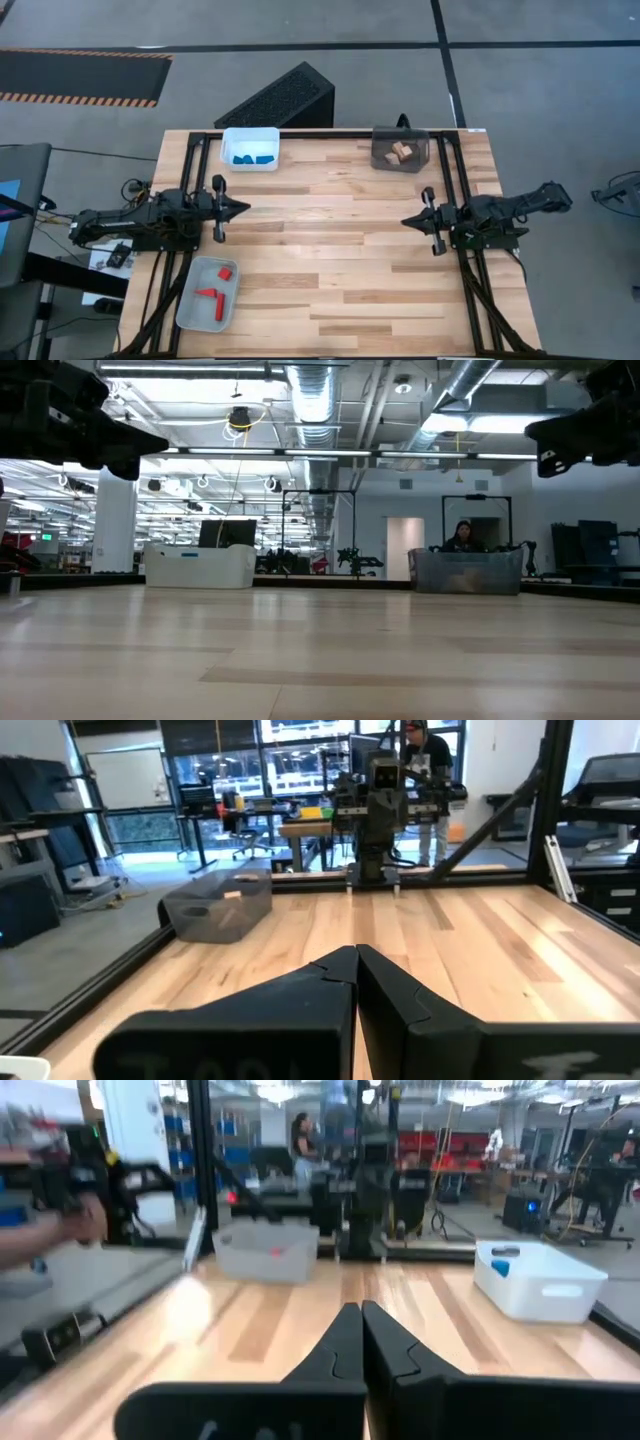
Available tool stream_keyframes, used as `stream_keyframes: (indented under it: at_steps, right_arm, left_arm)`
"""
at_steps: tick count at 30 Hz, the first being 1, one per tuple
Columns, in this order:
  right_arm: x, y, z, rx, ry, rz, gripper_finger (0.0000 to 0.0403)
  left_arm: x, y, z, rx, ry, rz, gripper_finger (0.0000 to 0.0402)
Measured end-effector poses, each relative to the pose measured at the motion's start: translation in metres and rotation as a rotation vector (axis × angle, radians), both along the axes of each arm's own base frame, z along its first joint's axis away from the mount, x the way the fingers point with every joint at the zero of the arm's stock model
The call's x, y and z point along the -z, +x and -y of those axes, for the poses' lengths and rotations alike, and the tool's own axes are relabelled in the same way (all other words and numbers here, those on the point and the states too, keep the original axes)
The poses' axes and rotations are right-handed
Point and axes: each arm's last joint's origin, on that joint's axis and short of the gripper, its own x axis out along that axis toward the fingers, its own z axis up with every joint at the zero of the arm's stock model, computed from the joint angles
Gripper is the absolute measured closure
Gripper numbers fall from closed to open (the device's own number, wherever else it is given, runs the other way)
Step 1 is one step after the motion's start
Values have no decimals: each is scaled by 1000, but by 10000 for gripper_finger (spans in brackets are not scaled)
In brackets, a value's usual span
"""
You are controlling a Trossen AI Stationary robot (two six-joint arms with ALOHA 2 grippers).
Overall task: Sort & place blocks by color
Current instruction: Return to Home Position
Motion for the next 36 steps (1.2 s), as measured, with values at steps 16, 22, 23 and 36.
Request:
stream_keyframes:
  at_steps: [16, 22, 23, 36]
  right_arm:
    - [-1, 0, 2, 45, 2, 20, 397]
    - [1, 0, 3, 50, -22, 5, 388]
    - [1, 0, 3, 54, -24, 0, 385]
    - [3, 1, 3, 41, 183, -30, 368]
  left_arm:
    - [0, 0, 0, -7, 49, 3, 401]
    - [2, 2, 0, -7, 47, -16, 401]
    - [2, 2, 0, -7, 46, -22, 401]
    - [8, 7, -1, -6, 61, -95, 401]
